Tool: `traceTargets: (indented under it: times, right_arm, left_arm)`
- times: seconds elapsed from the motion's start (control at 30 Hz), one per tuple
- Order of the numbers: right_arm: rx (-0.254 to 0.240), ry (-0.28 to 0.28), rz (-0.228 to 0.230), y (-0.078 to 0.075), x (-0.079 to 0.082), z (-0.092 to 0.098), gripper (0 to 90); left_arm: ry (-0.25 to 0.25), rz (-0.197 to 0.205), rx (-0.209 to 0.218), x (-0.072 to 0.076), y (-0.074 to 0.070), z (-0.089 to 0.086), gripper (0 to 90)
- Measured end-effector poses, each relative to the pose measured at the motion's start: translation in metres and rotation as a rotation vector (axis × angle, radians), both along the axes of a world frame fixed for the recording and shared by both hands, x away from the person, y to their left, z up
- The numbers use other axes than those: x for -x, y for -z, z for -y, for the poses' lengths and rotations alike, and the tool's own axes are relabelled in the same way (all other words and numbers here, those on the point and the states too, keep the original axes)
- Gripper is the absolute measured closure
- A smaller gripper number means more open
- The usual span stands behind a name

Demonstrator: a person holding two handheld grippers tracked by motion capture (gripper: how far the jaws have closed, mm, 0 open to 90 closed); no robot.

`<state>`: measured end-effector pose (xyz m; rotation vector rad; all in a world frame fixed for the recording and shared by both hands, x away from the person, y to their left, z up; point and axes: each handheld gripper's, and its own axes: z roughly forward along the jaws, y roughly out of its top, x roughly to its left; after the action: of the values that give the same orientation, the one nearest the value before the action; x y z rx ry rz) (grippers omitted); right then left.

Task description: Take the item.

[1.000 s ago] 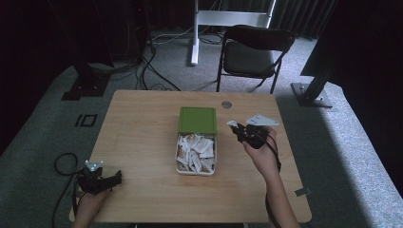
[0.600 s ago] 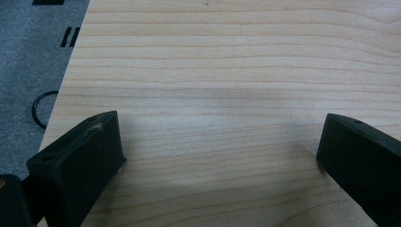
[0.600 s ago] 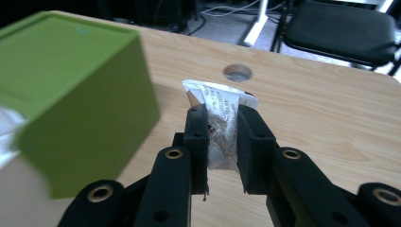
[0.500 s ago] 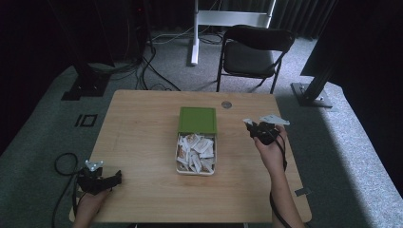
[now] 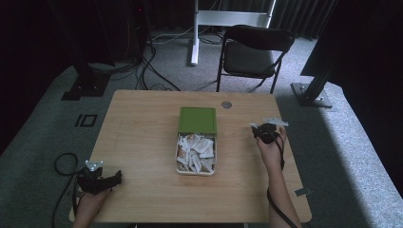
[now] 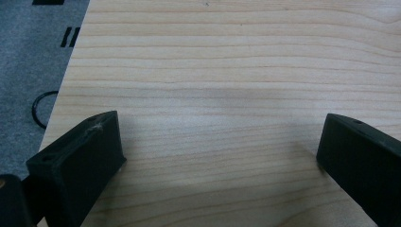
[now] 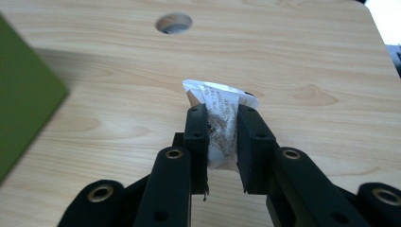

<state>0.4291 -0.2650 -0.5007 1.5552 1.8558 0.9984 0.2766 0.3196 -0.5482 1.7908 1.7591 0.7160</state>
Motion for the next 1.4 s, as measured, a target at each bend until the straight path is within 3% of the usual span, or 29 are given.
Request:
traceTargets:
  times: [0.17, 0.4, 0.77, 0.87, 0.93, 1.07, 1.27, 1.4]
  right_arm:
    - [0.036, 0.014, -0.021, 0.011, -0.009, 0.002, 76.2]
    - [0.045, 0.023, -0.062, 0.024, -0.02, -0.002, 76.2]
    - [0.079, 0.043, -0.09, 0.035, -0.029, -0.004, 73.4]
    - [0.085, 0.033, -0.086, 0.034, -0.03, -0.005, 61.7]
    - [0.065, 0.03, -0.088, 0.033, -0.03, -0.005, 51.1]
    - [0.034, 0.035, -0.067, 0.027, -0.027, -0.003, 39.5]
    - [0.002, -0.012, -0.062, 0.021, -0.019, -0.004, 30.5]
    - [-0.032, -0.016, -0.03, 0.018, -0.012, -0.002, 25.5]
  left_arm:
    - [0.0, 0.0, 0.0, 0.0, 0.0, 0.0, 1.6]
    - [0.0, 0.0, 0.0, 0.0, 0.0, 0.0, 1.6]
    - [0.0, 0.0, 0.0, 0.0, 0.0, 0.0, 1.6]
    - [0.0, 0.0, 0.0, 0.0, 0.0, 0.0, 1.6]
    - [0.0, 0.0, 0.0, 0.0, 0.0, 0.0, 1.6]
    - [0.0, 0.0, 0.0, 0.0, 0.0, 0.0, 1.6]
    - [0.0, 0.0, 0.0, 0.0, 0.0, 0.0, 1.6]
    - [0.0, 0.0, 0.0, 0.0, 0.0, 0.0, 1.6]
